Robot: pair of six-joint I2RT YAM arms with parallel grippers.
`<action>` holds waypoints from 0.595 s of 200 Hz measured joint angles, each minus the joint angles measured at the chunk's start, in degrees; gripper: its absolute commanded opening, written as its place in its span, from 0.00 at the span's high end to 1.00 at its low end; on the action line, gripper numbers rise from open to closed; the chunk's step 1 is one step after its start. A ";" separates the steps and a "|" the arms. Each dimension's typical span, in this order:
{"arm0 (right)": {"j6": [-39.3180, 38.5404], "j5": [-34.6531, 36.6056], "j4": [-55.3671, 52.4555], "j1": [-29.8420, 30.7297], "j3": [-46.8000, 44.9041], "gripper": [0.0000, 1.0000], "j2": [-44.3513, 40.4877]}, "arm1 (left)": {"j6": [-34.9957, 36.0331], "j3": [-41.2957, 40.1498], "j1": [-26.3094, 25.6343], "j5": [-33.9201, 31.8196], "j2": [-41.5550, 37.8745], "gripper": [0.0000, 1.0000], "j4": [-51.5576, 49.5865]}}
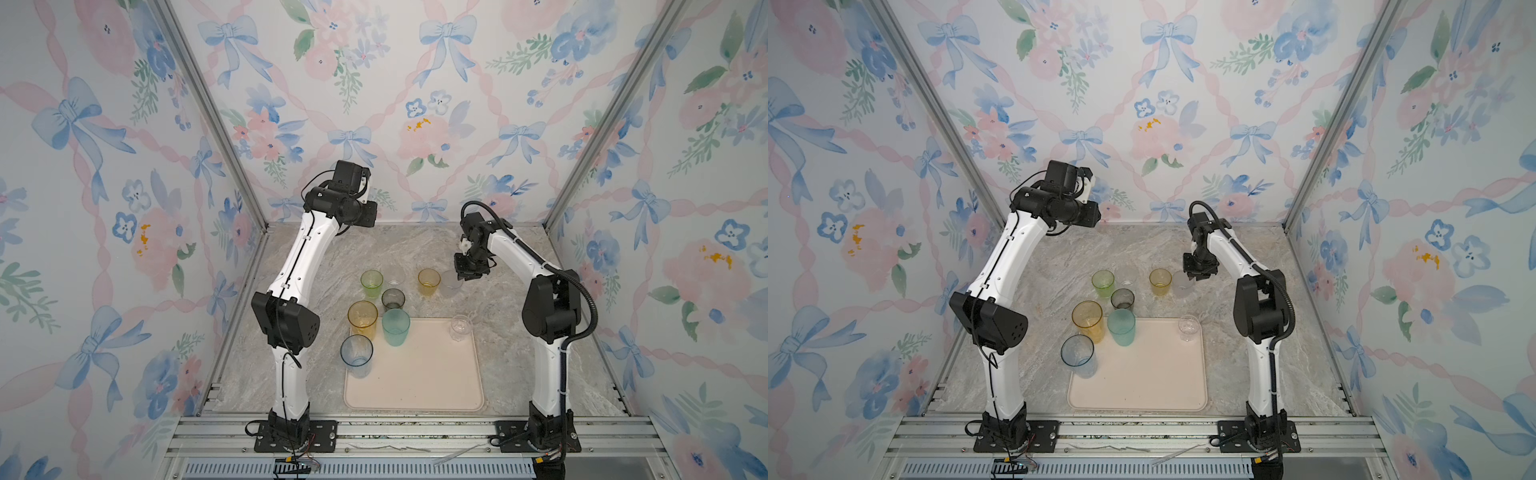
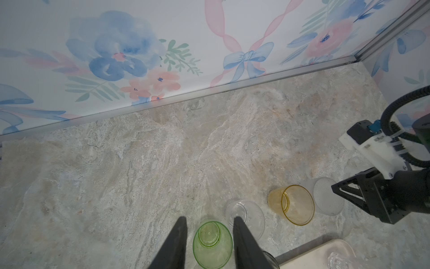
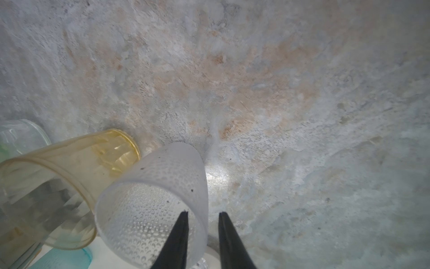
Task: Place the glasses into the tray
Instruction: Pick up the glass from the center of the table.
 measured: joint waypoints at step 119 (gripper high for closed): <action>-0.42 0.00 -0.83 0.02 0.94 0.92 1.84 | 0.68 -2.38 0.44 -0.04 -0.20 0.64 -0.02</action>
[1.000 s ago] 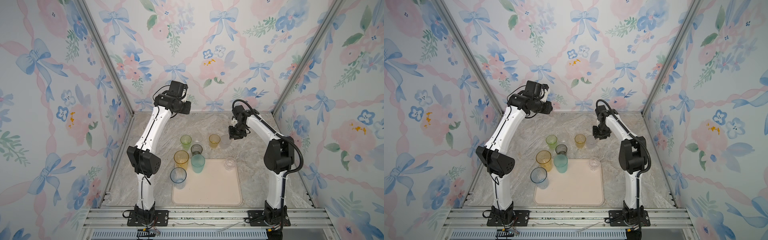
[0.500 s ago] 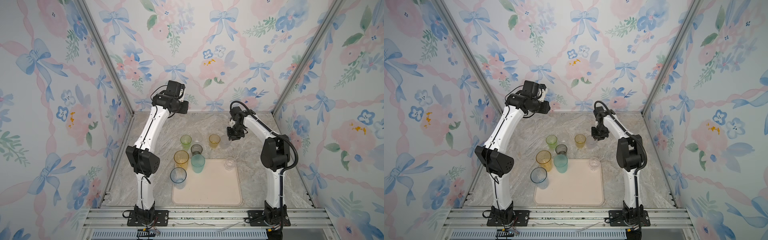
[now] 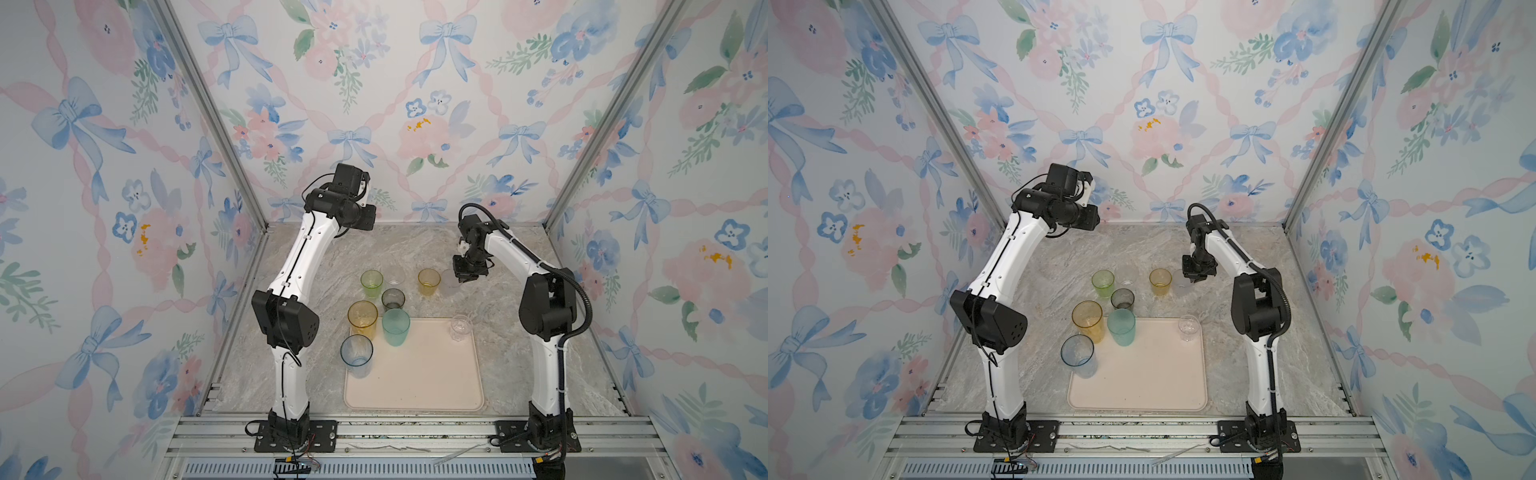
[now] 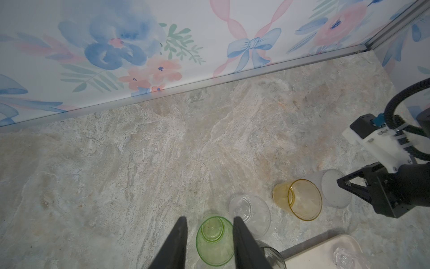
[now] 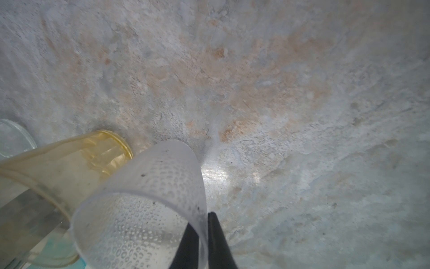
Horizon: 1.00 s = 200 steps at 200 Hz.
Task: Place the glasses into the tray
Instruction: Pick up the glass from the center of the table.
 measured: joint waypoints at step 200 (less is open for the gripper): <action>-2.69 6.51 -2.01 4.39 -2.89 1.00 -23.67 | 0.20 -6.43 0.15 -1.07 -2.71 0.65 1.31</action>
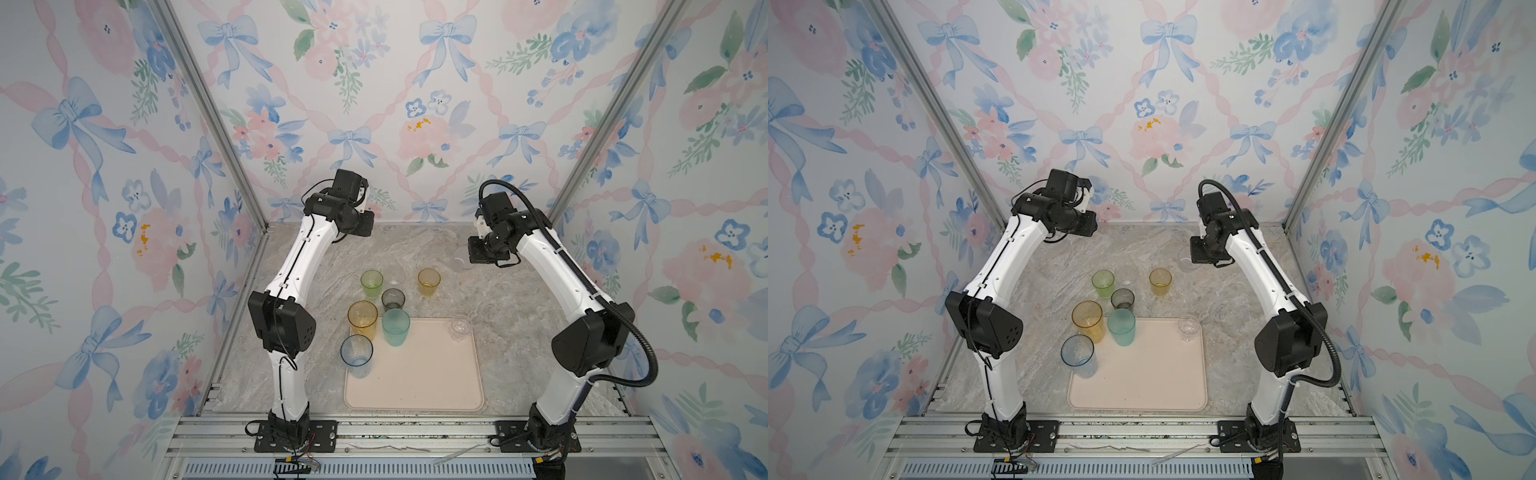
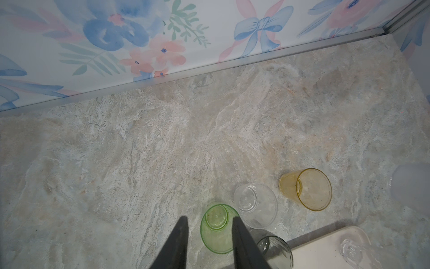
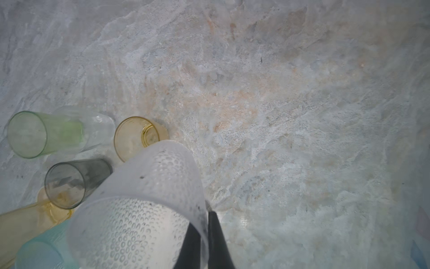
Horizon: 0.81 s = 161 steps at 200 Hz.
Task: Place the glasses into the tray
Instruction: Pick up the glass from the center of the table, then place the glass on the tray.
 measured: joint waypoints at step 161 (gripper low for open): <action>0.96 2.32 -7.82 22.64 -13.99 1.00 -1.81 | -0.07 -7.43 0.02 -0.04 -6.29 0.64 4.85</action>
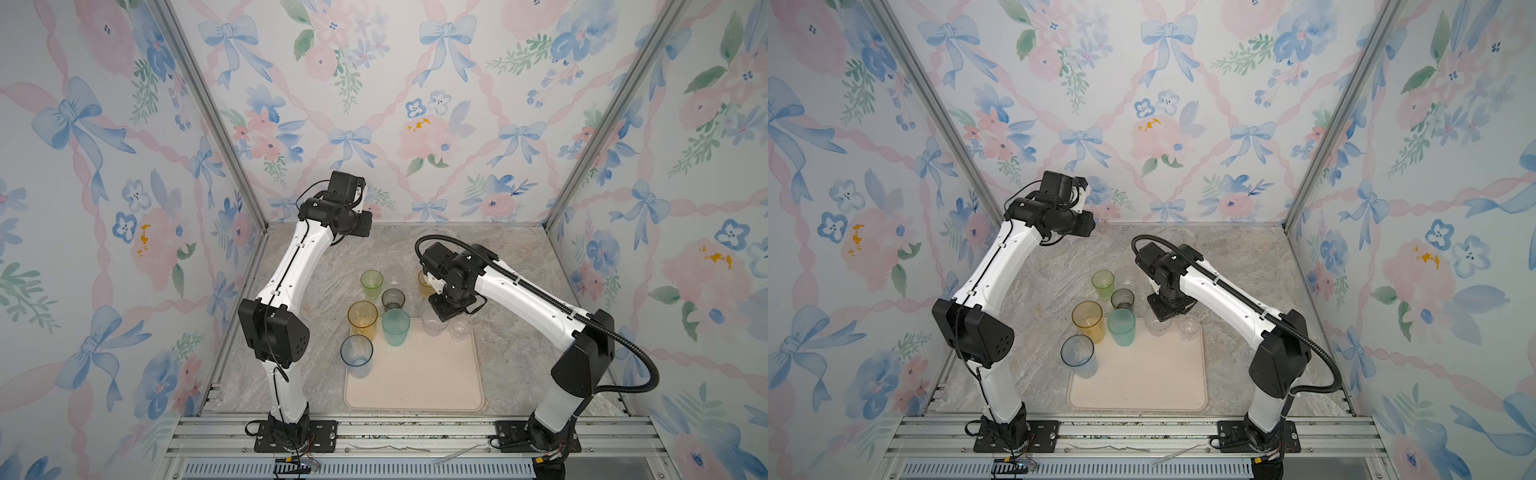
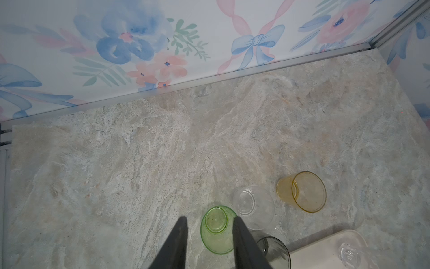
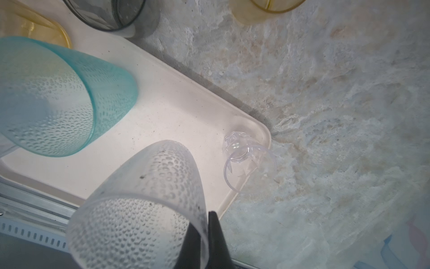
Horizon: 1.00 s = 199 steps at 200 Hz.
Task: Place the glasses into the tray
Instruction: Place the glass on the tray.
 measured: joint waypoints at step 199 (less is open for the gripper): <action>0.26 -1.27 9.49 0.55 -1.68 1.00 10.82 | 0.07 -4.09 0.31 -0.22 -3.65 0.63 1.88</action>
